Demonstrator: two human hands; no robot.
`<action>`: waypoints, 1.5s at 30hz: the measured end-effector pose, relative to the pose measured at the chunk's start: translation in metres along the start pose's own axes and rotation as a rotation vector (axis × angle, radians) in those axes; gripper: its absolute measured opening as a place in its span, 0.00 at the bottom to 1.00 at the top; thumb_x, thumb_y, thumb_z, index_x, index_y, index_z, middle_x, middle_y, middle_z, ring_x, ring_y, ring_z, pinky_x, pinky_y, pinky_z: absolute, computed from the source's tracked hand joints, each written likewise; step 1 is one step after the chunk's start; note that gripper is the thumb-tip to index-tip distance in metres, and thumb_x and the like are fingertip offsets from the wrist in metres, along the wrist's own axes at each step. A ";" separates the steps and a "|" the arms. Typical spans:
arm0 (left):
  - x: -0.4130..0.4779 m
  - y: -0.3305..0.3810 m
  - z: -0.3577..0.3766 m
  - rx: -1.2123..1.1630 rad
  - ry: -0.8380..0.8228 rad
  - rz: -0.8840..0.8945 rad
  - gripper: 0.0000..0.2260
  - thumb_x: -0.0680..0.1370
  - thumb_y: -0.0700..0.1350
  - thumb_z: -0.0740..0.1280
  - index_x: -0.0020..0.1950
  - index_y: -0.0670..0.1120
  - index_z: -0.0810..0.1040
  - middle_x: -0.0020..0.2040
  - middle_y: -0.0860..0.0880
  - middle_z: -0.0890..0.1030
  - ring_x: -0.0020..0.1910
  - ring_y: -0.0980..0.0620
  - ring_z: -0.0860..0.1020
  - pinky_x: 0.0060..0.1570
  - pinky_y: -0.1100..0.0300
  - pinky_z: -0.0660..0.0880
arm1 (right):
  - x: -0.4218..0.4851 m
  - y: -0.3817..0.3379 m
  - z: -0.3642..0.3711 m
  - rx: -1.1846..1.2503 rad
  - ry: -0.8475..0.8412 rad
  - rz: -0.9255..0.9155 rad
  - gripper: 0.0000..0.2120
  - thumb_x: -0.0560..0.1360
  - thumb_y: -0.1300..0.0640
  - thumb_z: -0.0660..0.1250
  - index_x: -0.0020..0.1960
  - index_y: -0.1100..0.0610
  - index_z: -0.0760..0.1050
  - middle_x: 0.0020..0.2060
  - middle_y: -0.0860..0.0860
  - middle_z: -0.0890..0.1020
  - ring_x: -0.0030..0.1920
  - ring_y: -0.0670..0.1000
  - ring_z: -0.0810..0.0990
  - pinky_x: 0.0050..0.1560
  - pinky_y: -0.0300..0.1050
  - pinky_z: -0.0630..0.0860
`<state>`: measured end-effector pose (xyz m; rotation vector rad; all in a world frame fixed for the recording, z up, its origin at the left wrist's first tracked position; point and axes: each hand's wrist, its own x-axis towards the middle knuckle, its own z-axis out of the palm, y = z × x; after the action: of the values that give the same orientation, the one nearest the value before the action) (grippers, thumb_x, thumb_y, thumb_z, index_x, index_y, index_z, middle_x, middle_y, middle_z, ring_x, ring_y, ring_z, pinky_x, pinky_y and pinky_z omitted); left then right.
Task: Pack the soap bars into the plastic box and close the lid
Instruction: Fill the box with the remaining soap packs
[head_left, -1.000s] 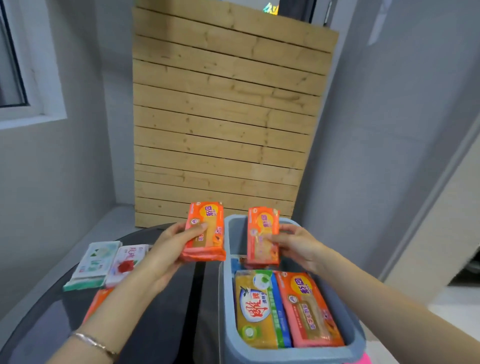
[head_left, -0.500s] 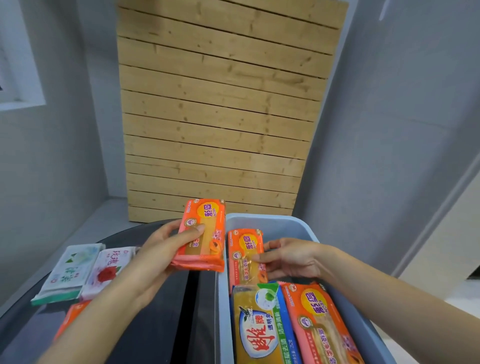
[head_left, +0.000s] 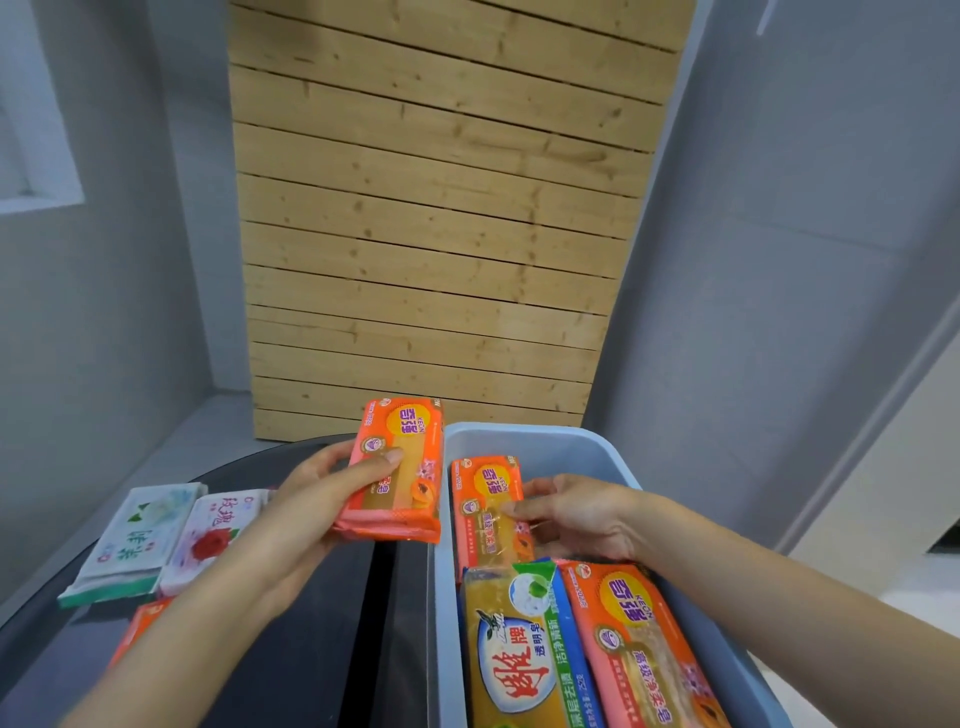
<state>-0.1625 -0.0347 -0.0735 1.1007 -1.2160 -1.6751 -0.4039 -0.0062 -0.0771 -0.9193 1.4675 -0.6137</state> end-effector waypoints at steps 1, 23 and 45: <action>0.000 0.000 -0.001 0.002 0.004 -0.003 0.25 0.66 0.50 0.72 0.62 0.48 0.75 0.44 0.46 0.86 0.35 0.54 0.84 0.35 0.60 0.76 | -0.003 -0.003 -0.002 -0.034 0.035 -0.064 0.13 0.77 0.59 0.63 0.62 0.56 0.72 0.50 0.54 0.81 0.48 0.51 0.80 0.49 0.44 0.79; 0.007 0.006 -0.009 0.058 -0.069 0.063 0.23 0.66 0.51 0.73 0.60 0.52 0.77 0.47 0.46 0.86 0.42 0.50 0.84 0.43 0.57 0.76 | 0.015 -0.020 -0.012 -0.775 -0.140 -0.016 0.20 0.80 0.47 0.57 0.69 0.52 0.70 0.65 0.50 0.77 0.64 0.51 0.77 0.66 0.44 0.71; 0.058 0.025 0.069 1.319 -0.583 0.397 0.30 0.65 0.57 0.75 0.63 0.53 0.70 0.56 0.56 0.76 0.53 0.57 0.76 0.50 0.62 0.76 | -0.032 -0.012 -0.028 -0.561 0.569 -0.541 0.12 0.80 0.50 0.58 0.57 0.54 0.74 0.48 0.46 0.78 0.50 0.45 0.76 0.50 0.37 0.73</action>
<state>-0.2435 -0.0739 -0.0496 0.8990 -2.8784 -0.7483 -0.4313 0.0096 -0.0460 -1.7123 1.9604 -0.9303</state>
